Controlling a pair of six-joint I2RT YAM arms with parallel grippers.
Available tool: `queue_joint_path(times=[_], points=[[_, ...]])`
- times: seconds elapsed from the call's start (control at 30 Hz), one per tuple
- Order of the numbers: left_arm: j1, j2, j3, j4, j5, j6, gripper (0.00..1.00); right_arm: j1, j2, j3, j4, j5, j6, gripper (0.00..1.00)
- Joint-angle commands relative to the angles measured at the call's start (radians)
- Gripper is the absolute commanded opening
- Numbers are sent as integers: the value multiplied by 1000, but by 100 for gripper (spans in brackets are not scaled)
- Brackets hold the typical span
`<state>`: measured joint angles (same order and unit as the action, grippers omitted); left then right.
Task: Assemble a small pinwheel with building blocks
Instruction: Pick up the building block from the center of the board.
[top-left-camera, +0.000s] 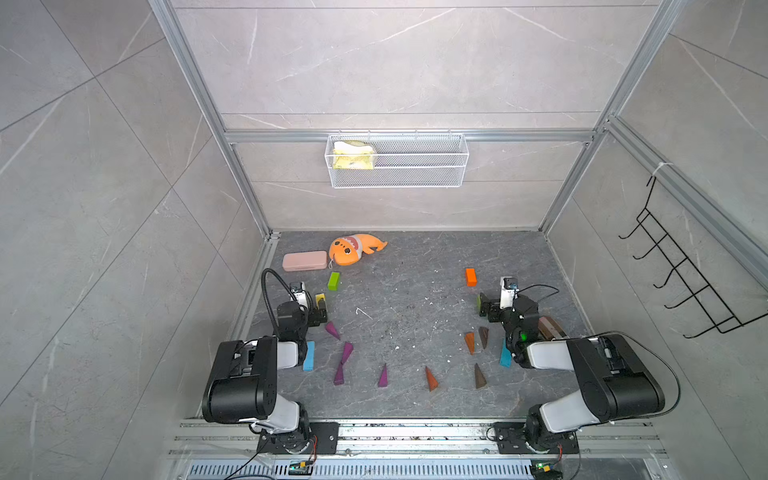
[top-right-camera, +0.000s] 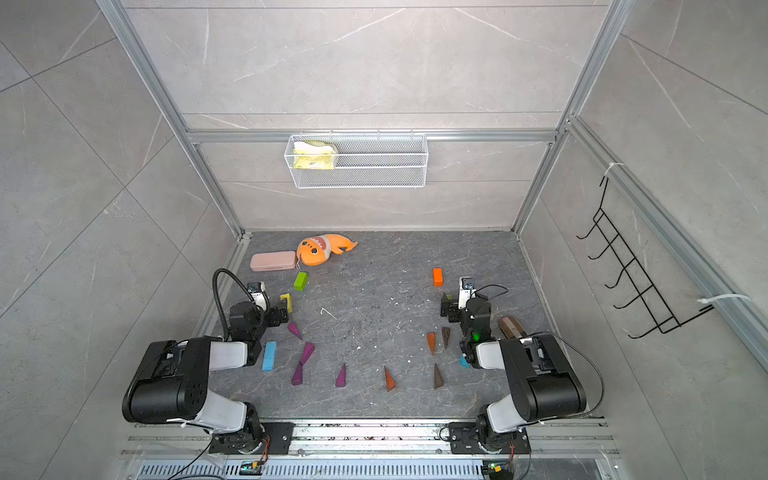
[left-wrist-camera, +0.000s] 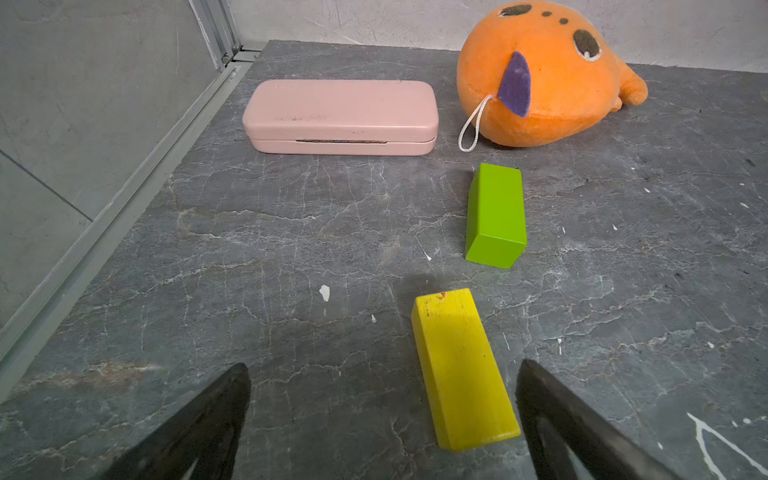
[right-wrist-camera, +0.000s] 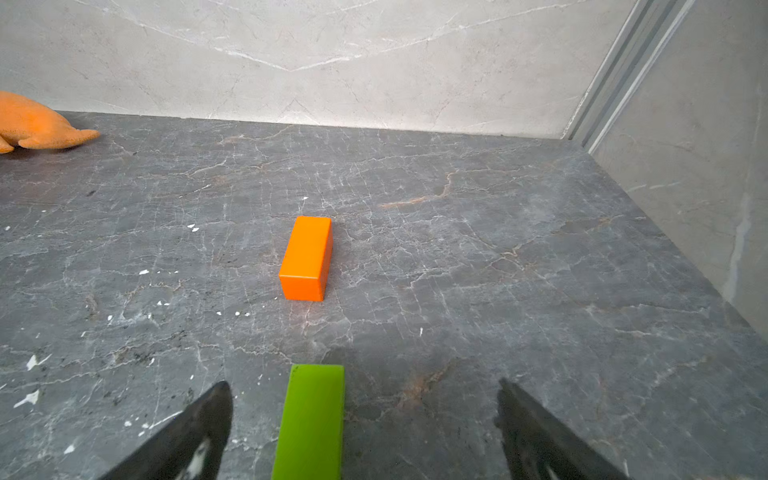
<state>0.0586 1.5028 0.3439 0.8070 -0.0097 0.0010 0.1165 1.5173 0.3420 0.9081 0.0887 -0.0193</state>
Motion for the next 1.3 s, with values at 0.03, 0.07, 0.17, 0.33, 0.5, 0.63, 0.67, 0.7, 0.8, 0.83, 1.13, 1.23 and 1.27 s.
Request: queue_joint_path(times=[0.03, 0.07, 0.17, 0.33, 0.5, 0.63, 0.67, 0.7, 0.8, 0.83, 1.13, 1.23, 1.27], points=[[-4, -4, 24, 23, -7, 1, 100, -5, 8, 13, -8, -7, 8, 100], [-4, -4, 23, 23, -7, 1, 100, -4, 8, 12, -8, -9, 9, 100], [-4, -4, 26, 22, -6, 1, 100, -4, 9, 12, -8, -9, 8, 99], [-5, -4, 26, 21, -4, 0, 100, -5, 7, 12, -8, -9, 10, 99], [-2, -4, 26, 21, -4, -1, 100, -4, 8, 13, -8, -9, 8, 100], [-2, -4, 27, 19, -3, -1, 100, -4, 8, 14, -8, -9, 8, 100], [-3, -4, 27, 20, -3, -1, 100, -4, 7, 13, -8, -9, 8, 100], [-2, -4, 26, 22, -4, -1, 100, -3, 7, 12, -6, -9, 10, 100], [-3, -42, 10, 22, -81, -27, 100, -3, -66, -6, -22, 73, 34, 100], [-2, -77, 0, 22, -103, -33, 100, -5, -118, -13, -51, 89, 37, 100], [-31, -386, 316, -783, -223, -272, 91, 17, -413, 403, -939, -86, 204, 99], [-32, -283, 500, -1067, -158, -332, 89, 115, -303, 610, -1185, -222, 248, 99], [-32, -232, 573, -1176, -122, -329, 88, 179, -272, 658, -1244, -231, 248, 99]])
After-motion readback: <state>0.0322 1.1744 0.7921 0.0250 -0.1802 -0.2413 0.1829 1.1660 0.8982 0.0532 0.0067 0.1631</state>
